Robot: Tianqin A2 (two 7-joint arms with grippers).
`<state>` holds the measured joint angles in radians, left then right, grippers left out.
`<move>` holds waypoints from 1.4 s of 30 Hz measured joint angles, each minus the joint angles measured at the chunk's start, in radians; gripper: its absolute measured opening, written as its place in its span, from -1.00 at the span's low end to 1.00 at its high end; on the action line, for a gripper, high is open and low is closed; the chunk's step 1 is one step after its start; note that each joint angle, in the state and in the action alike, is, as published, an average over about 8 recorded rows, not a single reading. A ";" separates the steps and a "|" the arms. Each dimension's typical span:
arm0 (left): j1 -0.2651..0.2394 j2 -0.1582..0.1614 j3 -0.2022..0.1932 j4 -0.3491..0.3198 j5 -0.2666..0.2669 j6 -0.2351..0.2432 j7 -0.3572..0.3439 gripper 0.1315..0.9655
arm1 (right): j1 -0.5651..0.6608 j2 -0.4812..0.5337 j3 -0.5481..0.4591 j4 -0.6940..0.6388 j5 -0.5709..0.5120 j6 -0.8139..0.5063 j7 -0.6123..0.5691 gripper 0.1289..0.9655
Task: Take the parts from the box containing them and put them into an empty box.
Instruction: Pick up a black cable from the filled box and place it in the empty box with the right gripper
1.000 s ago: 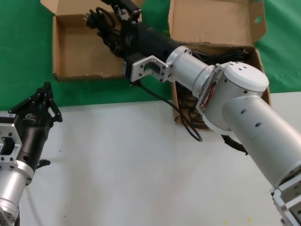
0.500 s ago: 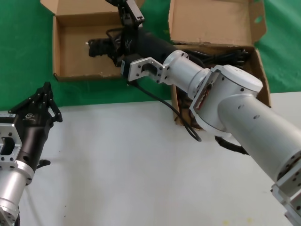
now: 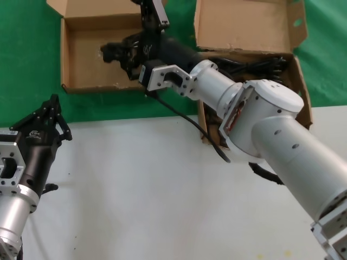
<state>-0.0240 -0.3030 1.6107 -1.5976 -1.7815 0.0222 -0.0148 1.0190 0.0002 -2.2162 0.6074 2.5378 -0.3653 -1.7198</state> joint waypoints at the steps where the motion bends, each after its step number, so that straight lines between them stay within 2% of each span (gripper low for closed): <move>1: 0.000 0.000 0.000 0.000 0.000 0.000 0.000 -0.97 | -0.004 0.000 0.004 0.003 -0.014 0.002 0.017 0.95; 8: 0.000 0.000 0.000 0.000 0.000 0.000 0.000 -0.97 | -0.025 0.000 0.007 0.003 -0.072 0.008 0.103 0.99; 12: 0.000 0.000 0.000 0.000 0.000 0.000 0.000 -0.97 | -0.044 0.005 0.021 0.031 -0.142 0.014 0.181 1.00; 23: 0.000 0.000 0.000 0.000 0.000 0.000 0.000 -0.97 | -0.118 0.069 0.057 0.250 -0.409 0.064 0.516 1.00; 28: 0.000 0.000 0.000 0.000 0.000 0.000 0.000 -0.97 | -0.140 0.081 0.098 0.320 -0.507 0.073 0.617 1.00; 32: 0.000 0.000 0.000 0.000 0.000 0.000 0.000 -0.97 | -0.142 0.060 0.156 0.317 -0.550 0.062 0.627 1.00; 35: 0.000 0.000 0.000 0.000 0.000 0.000 0.000 -0.97 | -0.131 0.037 0.190 0.281 -0.539 0.051 0.592 1.00; 42: 0.000 0.000 0.000 0.000 0.000 0.000 0.000 -0.97 | -0.084 0.006 0.168 0.149 -0.344 0.040 0.424 1.00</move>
<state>-0.0240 -0.3030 1.6107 -1.5976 -1.7818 0.0222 -0.0146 0.9353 0.0063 -2.0484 0.7565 2.1935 -0.3256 -1.2961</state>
